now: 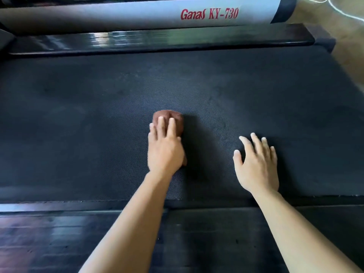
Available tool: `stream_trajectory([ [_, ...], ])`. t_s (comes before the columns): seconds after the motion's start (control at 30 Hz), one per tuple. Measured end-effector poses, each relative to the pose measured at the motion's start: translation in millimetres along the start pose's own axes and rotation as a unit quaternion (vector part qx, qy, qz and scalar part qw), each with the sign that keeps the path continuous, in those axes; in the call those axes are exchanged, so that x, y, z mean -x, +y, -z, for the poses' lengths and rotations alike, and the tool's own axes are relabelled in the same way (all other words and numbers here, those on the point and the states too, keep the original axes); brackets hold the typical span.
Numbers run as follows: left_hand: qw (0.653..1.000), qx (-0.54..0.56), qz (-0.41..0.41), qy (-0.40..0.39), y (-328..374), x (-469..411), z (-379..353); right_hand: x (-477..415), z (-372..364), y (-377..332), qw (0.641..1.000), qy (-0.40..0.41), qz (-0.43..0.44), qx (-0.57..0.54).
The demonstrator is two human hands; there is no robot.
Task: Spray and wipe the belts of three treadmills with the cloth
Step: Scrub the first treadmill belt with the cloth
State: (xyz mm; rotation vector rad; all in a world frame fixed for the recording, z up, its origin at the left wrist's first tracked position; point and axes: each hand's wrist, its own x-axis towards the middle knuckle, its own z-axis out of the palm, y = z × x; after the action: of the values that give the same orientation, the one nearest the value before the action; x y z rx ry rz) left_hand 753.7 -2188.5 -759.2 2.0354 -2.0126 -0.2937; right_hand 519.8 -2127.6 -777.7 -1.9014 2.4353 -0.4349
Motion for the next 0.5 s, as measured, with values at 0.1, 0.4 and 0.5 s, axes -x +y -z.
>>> stream_trajectory([
  [0.1, 0.997, -0.011, -0.07, -0.016, 48.5, 18.7, -16.7, 0.2, -0.4, 0.6, 1.0, -0.002, -0.004, -0.004],
  [0.4, 0.995, -0.009, -0.097, -0.023, 9.9, 78.7, -7.1, 1.9, 0.3, 1.4, 1.0, 0.016, 0.001, -0.016],
  [0.5, 0.997, 0.002, -0.071, -0.015, -34.8, 82.7, 5.1, 2.3, 0.9, 0.9, 1.0, 0.014, 0.003, -0.012],
])
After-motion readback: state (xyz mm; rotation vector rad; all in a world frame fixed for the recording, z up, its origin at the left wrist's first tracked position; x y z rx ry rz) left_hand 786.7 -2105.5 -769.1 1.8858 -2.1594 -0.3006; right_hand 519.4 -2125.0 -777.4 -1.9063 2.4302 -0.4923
